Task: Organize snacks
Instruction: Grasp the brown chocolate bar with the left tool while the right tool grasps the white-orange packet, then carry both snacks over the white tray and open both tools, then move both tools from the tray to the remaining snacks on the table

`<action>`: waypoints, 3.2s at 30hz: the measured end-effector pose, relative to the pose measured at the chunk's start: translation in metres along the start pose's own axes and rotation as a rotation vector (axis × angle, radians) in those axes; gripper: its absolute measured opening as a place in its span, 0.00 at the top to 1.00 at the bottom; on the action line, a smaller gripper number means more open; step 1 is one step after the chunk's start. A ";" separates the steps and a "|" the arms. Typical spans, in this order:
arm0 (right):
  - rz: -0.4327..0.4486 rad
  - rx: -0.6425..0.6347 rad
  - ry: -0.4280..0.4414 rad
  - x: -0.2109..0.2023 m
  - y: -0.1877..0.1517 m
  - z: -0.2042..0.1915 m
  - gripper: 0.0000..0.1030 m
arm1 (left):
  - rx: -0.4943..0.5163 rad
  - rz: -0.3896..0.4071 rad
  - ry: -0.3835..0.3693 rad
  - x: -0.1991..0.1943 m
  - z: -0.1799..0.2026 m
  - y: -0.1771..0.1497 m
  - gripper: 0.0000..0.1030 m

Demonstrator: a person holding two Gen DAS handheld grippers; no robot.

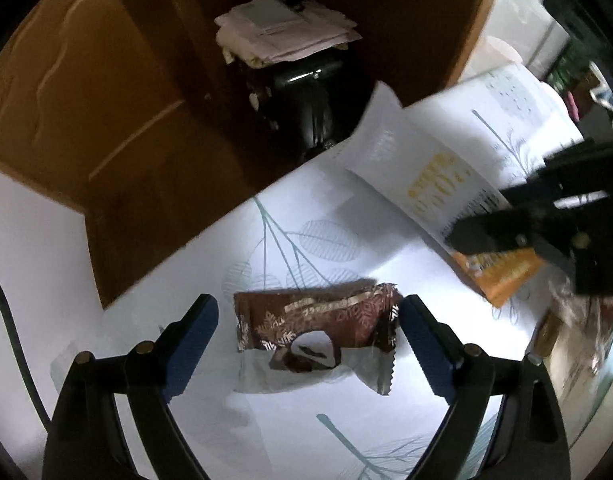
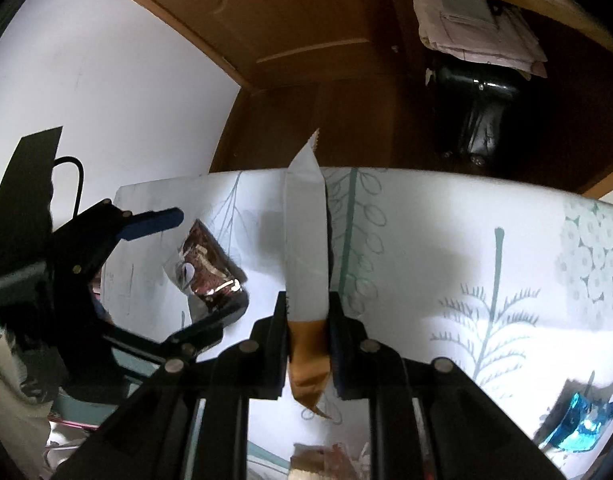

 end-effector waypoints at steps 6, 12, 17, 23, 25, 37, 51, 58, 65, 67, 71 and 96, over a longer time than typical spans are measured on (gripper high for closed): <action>0.006 0.018 0.007 -0.004 -0.010 0.001 0.84 | -0.106 0.013 -0.014 -0.014 -0.002 -0.014 0.67; 0.022 0.023 0.013 -0.007 -0.018 -0.001 0.84 | -0.209 0.014 -0.021 -0.032 -0.004 -0.037 0.75; 0.057 0.014 0.061 -0.030 -0.029 -0.016 0.84 | -0.260 0.069 -0.015 -0.080 0.003 -0.057 0.75; 0.115 -0.010 0.134 -0.084 -0.058 -0.048 0.84 | -0.289 0.162 -0.002 -0.167 0.027 -0.079 0.75; 0.129 -0.016 0.152 -0.099 -0.069 -0.058 0.84 | -0.292 0.179 -0.002 -0.188 0.039 -0.082 0.75; 0.273 -0.086 0.193 -0.230 -0.186 -0.119 0.84 | -0.282 0.276 0.011 -0.318 0.125 -0.160 0.75; 0.385 -0.108 0.109 -0.284 -0.336 -0.142 0.84 | -0.455 0.345 0.004 -0.358 0.192 -0.271 0.75; 0.351 -0.132 0.072 -0.275 -0.381 -0.143 0.84 | -0.471 0.291 0.035 -0.338 0.214 -0.311 0.75; 0.292 -0.093 0.049 -0.253 -0.411 -0.133 0.84 | -0.469 0.207 0.022 -0.309 0.235 -0.333 0.75; 0.276 -0.087 0.043 -0.247 -0.418 -0.131 0.84 | -0.459 0.184 0.022 -0.300 0.242 -0.338 0.75; 0.233 -0.077 0.035 -0.232 -0.428 -0.128 0.83 | -0.457 0.151 0.020 -0.290 0.248 -0.342 0.74; 0.228 -0.047 -0.013 -0.233 -0.434 -0.117 0.68 | -0.455 0.174 0.042 -0.303 0.259 -0.338 0.17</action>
Point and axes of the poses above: each gripper's, at about its wrist camera, not at the fingertips, and x roughly the way its jaws point, z to its right, y to its top, the point moved 9 cm from there along x, roughly the way its jaws point, and after that the axes turned 2 degrees about y, right-handed, at the moved point
